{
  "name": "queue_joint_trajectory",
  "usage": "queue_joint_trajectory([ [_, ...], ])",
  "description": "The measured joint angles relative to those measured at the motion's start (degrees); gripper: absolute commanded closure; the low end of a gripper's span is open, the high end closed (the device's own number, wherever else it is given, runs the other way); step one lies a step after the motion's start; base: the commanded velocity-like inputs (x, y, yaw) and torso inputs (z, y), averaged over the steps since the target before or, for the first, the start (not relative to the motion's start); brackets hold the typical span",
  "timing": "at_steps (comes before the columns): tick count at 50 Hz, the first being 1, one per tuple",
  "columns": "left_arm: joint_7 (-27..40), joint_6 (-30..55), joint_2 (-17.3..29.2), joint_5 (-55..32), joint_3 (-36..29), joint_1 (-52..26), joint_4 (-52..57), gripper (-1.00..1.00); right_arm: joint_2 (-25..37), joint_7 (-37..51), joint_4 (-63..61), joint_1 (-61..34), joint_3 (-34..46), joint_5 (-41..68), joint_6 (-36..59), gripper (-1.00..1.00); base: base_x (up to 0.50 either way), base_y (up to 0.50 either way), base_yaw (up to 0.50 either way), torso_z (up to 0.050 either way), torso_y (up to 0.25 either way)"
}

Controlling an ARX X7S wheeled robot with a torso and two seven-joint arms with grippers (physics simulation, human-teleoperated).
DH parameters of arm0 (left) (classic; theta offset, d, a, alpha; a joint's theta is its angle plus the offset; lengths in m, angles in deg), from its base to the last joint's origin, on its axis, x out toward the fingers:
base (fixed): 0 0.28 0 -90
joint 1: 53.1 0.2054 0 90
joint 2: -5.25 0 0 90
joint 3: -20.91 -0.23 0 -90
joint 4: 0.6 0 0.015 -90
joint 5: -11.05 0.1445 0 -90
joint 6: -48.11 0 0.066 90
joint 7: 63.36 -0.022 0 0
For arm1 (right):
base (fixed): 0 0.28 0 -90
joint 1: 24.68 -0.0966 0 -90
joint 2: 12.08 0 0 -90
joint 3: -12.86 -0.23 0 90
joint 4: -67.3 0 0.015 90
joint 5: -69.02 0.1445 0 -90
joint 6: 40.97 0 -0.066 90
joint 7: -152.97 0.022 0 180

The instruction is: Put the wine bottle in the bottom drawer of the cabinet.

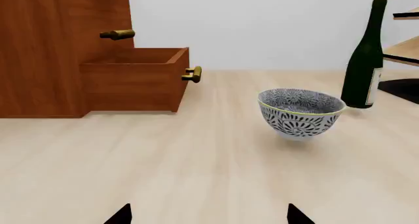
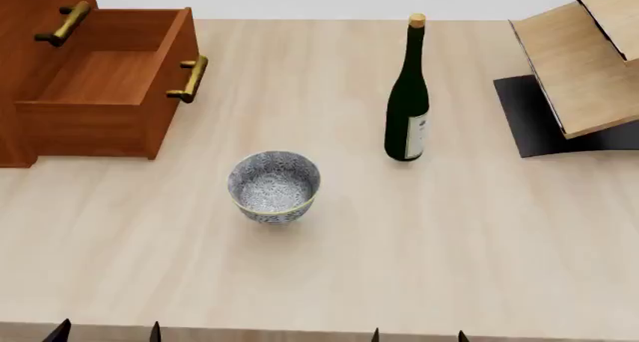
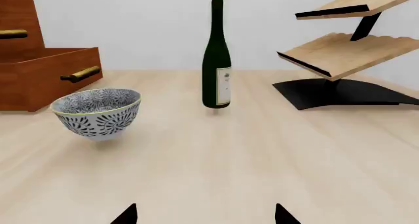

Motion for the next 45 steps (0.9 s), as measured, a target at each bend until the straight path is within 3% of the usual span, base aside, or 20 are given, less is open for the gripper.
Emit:
queue_joint_trajectory([
  [13,2.2,-0.3,1.2,-0.4,-1.5,-0.2,-0.5,-1.0,1.3,1.9,0.6,-0.3,1.8,0.6,-0.6,-1.0,0.0,0.0,0.0,0.0,0.0],
  [45,6.2,-0.7,4.5,-1.9,-5.9,-0.1,-0.6,-1.0,4.2,6.2,0.6,-0.5,5.7,2.8,-1.4,-1.0,0.0,0.0,0.0,0.05,0.0],
])
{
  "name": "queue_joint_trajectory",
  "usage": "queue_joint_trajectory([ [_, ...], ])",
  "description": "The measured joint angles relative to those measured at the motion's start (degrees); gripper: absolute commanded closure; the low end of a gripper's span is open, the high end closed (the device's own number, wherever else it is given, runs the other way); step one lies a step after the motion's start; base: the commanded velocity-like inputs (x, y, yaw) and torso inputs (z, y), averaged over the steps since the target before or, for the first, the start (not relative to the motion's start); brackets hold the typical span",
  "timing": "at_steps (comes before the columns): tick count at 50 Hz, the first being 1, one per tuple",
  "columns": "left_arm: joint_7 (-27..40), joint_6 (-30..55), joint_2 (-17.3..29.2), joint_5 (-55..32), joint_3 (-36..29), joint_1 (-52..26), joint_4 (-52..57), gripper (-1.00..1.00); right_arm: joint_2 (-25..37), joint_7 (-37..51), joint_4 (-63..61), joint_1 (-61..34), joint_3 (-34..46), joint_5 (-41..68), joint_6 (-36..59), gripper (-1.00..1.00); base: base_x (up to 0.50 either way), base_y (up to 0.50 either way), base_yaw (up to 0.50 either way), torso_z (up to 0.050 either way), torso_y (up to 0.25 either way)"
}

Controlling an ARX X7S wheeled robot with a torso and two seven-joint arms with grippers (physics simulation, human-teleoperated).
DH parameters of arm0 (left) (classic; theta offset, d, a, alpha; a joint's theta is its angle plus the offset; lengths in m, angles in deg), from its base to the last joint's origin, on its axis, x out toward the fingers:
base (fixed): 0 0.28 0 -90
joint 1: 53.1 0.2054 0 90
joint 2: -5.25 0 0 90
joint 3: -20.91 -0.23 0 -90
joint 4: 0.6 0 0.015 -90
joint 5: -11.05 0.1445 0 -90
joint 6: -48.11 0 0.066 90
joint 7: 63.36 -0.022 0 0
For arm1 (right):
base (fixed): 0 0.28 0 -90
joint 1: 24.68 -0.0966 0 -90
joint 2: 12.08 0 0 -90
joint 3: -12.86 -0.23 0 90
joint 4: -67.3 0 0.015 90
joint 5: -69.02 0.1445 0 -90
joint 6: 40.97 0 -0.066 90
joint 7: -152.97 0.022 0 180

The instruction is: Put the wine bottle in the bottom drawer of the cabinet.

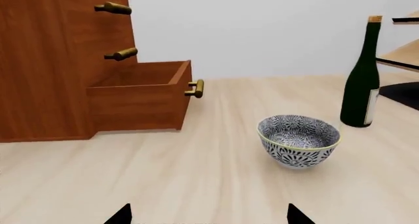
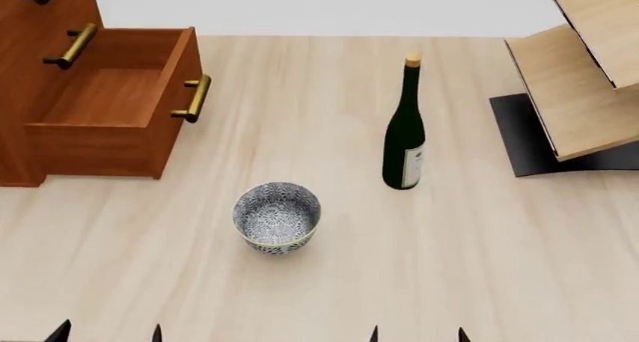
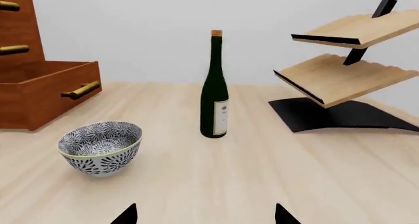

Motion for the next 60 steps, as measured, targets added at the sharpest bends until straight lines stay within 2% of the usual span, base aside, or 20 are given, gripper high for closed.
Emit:
queue_joint_trajectory([
  [14,2.0,-0.1,0.9,0.3,-1.4,-0.3,-0.6,-1.0,0.9,1.0,0.0,-0.2,1.2,1.0,-0.1,-1.0,0.0,0.0,0.0,0.049,0.0],
  [22,3.4,3.6,1.3,-0.9,-1.1,0.1,3.5,-1.0,1.7,1.8,-3.7,0.4,1.9,1.1,1.4,-1.0,0.0,0.0,0.0,0.0,0.0],
  [45,9.1,46.5,4.9,-11.2,2.0,-4.3,46.7,-1.0,6.0,5.1,-35.4,2.8,-0.4,6.6,23.9,-1.0,0.0,0.0,0.0,0.0,0.0],
  [49,15.6,48.6,9.5,-18.7,1.5,-5.4,51.3,-1.0,6.9,5.7,-40.7,3.2,-0.9,7.3,27.2,-1.0,0.0,0.0,0.0,0.0,0.0],
  [52,23.2,46.7,15.5,-25.7,-1.4,-7.1,53.7,-1.0,7.5,6.2,-44.5,3.5,-1.1,7.7,29.4,-1.0,0.0,0.0,0.0,0.0,0.0],
  [56,35.4,39.7,25.9,-34.4,-10.9,-13.1,55.9,-1.0,8.2,6.9,-48.5,4.0,-0.7,7.5,31.3,-1.0,0.0,0.0,0.0,0.0,0.0],
  [60,47.2,31.4,35.2,-40.7,-25.0,-23.1,57.5,-1.0,8.8,7.6,-51.9,4.4,-0.3,7.4,32.9,-1.0,0.0,0.0,0.0,0.0,0.0],
])
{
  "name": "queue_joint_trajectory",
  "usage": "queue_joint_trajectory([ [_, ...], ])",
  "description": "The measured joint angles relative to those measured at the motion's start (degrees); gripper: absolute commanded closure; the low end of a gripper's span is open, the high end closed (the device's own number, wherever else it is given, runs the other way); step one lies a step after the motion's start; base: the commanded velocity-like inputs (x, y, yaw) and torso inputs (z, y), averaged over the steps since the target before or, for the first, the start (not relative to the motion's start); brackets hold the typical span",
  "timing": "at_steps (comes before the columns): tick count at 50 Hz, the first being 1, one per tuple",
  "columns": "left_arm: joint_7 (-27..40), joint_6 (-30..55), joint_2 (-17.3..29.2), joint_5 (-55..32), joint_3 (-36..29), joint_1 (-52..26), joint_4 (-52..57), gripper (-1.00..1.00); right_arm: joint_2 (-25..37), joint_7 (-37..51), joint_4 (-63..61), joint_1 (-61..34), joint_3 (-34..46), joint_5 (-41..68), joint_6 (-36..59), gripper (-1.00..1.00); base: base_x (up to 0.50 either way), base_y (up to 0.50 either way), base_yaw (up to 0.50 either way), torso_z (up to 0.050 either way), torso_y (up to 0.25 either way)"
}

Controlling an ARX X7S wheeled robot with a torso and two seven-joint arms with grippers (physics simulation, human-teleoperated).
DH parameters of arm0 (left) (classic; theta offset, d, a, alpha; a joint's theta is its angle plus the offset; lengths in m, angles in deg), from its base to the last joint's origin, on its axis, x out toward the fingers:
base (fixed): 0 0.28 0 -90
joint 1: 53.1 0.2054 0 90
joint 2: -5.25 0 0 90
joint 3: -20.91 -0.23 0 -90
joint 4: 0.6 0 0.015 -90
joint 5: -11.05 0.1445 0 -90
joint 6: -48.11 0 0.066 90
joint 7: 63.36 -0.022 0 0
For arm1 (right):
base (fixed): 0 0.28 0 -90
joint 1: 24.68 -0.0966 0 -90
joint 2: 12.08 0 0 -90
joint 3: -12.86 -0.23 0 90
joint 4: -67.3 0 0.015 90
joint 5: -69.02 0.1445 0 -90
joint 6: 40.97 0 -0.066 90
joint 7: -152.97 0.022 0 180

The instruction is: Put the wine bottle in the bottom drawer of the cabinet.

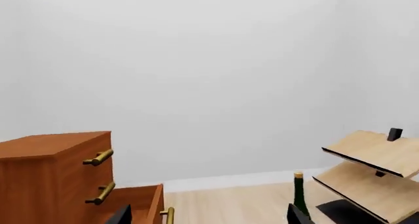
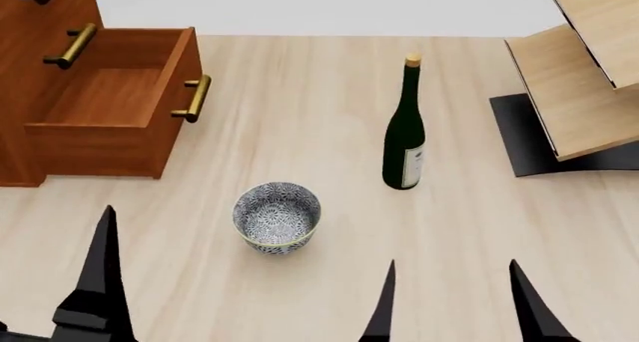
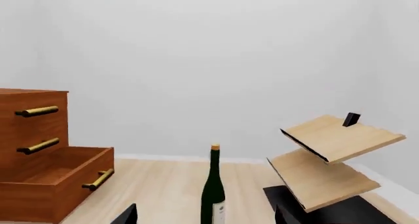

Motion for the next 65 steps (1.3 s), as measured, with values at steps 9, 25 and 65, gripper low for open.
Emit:
queue_joint_trajectory([
  [9,20.4,-17.1,12.4,-5.6,-35.8,-26.2,1.9,-1.0,4.5,5.5,-5.1,0.2,1.7,2.9,1.2,-1.0,0.0,0.0,0.0,0.0,0.0],
  [25,33.2,-29.0,19.2,-7.9,-60.7,-44.5,2.8,-1.0,18.2,21.9,-7.6,-2.2,9.3,10.8,-1.5,-1.0,0.0,0.0,0.0,0.0,0.0],
  [65,36.5,-33.0,21.2,-7.2,-67.4,-48.6,3.1,-1.0,25.2,30.4,-6.7,-4.5,14.8,15.4,-4.2,-1.0,0.03,0.29,0.0,0.0,0.0],
])
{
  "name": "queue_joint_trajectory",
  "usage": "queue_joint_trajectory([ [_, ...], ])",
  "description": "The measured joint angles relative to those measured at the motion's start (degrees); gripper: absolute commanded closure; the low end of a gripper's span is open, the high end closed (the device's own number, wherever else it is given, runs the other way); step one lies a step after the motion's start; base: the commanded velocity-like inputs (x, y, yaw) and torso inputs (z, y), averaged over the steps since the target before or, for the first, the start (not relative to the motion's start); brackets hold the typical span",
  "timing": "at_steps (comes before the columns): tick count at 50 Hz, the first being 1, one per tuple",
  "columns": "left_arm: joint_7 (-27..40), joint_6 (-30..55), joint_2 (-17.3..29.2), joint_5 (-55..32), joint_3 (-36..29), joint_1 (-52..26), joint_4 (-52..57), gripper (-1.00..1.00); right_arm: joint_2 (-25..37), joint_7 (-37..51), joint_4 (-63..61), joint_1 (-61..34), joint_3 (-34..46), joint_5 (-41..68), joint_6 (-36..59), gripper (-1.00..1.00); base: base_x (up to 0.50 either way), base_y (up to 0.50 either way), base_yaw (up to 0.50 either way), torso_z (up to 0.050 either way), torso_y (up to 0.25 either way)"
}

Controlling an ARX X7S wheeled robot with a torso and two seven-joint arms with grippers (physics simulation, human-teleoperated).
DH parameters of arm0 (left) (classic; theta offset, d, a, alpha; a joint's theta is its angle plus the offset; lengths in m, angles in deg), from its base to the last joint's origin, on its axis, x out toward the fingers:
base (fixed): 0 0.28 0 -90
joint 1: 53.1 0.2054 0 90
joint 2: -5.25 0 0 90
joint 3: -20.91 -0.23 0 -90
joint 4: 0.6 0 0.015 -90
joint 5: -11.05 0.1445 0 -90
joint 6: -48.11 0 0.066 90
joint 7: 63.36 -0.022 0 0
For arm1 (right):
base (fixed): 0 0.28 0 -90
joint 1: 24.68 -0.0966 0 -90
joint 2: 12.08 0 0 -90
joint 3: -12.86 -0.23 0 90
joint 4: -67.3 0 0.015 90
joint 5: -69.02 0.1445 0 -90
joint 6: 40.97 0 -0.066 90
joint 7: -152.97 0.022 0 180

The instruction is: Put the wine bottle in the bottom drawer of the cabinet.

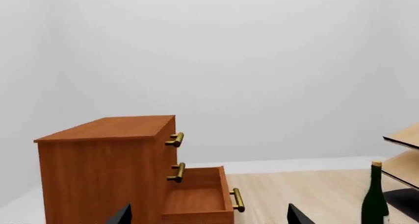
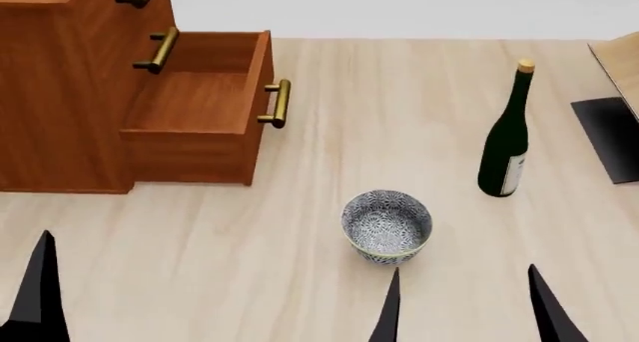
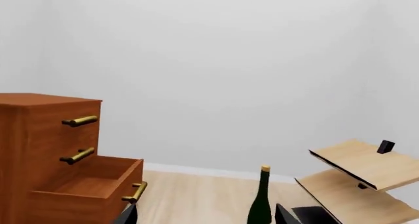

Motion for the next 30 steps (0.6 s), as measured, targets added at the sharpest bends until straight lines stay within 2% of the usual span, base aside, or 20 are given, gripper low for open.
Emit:
queue_joint_trajectory([
  [11,0.0,-0.7,0.5,0.5,-0.6,-0.2,0.0,-1.0,0.4,0.3,0.3,0.0,0.2,0.4,-1.2,-1.0,0.1,0.02,0.0,0.0,0.0],
  [30,0.0,-0.8,0.7,-0.3,0.6,0.6,0.0,-1.0,1.0,0.6,0.7,-0.6,0.7,1.0,-1.8,-1.0,0.27,0.03,0.0,0.0,0.0],
])
